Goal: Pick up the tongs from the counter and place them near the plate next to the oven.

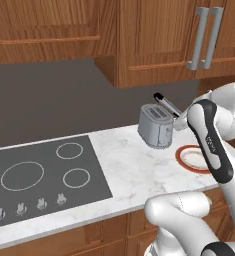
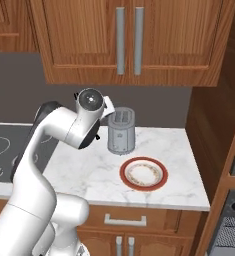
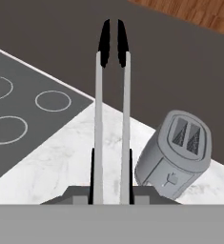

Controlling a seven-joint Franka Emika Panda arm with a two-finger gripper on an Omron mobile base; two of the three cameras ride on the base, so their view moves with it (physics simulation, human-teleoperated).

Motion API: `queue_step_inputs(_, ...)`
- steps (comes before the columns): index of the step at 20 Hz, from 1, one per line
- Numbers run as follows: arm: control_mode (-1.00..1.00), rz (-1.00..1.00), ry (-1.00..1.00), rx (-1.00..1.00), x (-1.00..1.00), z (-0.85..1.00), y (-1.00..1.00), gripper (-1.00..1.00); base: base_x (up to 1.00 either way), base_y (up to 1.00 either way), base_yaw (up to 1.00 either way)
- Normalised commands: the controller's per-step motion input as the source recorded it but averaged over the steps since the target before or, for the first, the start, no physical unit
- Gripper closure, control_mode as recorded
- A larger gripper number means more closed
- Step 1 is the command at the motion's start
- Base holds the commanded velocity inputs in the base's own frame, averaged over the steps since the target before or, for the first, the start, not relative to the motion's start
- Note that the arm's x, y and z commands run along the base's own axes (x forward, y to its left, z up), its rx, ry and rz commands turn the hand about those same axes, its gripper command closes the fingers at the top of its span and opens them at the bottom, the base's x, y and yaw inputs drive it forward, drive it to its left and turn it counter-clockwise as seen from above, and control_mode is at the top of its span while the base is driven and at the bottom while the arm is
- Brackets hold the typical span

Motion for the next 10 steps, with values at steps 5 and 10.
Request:
queue_step_inputs(5,1.00,0.00,0.00,0.00,0.00,0.00,0.00,1.00,0.00,-0.15,0.17)
queue_step_inputs(10,-1.00,0.03,0.04,0.00,0.00,-0.15,0.00,1.00,0.00,0.00,0.06)
